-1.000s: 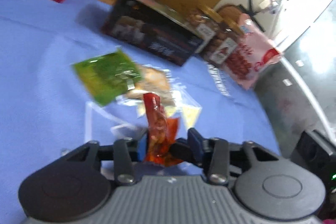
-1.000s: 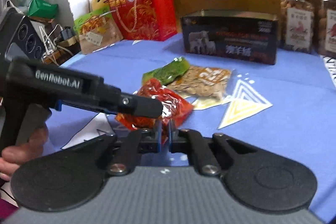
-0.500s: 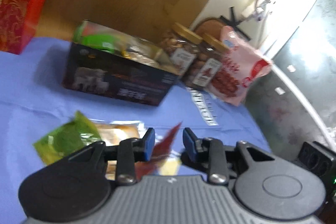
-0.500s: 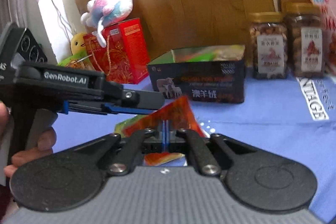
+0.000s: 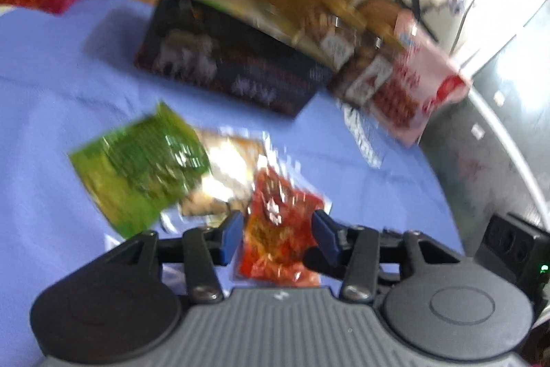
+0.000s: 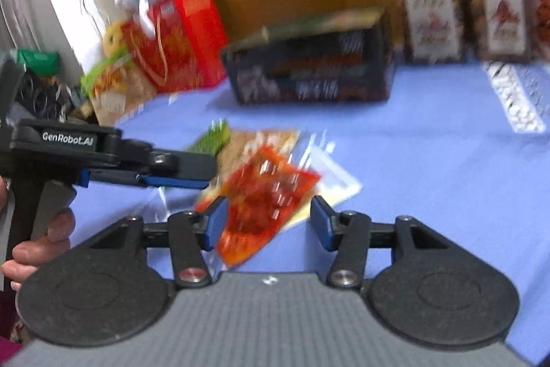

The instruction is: Organize snacks

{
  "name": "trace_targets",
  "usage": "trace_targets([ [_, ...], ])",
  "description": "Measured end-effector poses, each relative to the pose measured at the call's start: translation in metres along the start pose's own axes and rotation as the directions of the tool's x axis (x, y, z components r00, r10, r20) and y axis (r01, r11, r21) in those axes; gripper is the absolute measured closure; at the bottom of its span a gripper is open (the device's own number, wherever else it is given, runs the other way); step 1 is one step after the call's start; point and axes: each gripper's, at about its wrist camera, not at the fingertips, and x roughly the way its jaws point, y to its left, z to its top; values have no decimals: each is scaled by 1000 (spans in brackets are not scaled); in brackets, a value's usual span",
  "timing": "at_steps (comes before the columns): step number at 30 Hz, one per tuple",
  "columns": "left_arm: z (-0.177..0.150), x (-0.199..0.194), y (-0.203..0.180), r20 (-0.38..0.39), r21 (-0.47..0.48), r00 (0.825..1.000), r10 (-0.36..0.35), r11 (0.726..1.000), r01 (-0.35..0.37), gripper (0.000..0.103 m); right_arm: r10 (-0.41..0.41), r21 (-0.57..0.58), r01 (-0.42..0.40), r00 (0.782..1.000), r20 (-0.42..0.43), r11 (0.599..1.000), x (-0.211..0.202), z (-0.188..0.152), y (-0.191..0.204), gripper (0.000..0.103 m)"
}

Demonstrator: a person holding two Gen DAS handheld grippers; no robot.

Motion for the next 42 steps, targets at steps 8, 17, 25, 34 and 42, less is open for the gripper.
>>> trace_targets([
  [8, -8, -10, -3, 58, -33, 997, -41, 998, 43, 61, -56, 24, 55, 997, 56, 998, -10, 1, 6, 94],
  [17, 49, -30, -38, 152, 69, 987, -61, 996, 51, 61, -90, -28, 100, 965, 247, 995, -21, 58, 14, 96],
  [25, 142, 1, -41, 261, 117, 965, 14, 992, -46, 60, -127, -37, 150, 924, 361, 988, 35, 139, -6, 93],
  [34, 155, 38, -2, 242, 60, 957, 160, 982, -179, 59, -163, 24, 163, 940, 301, 986, 86, 133, -26, 90],
  [42, 110, -12, -27, 331, 147, 918, 219, 949, -280, 57, -106, 52, 95, 945, 308, 994, 32, 98, -13, 90],
])
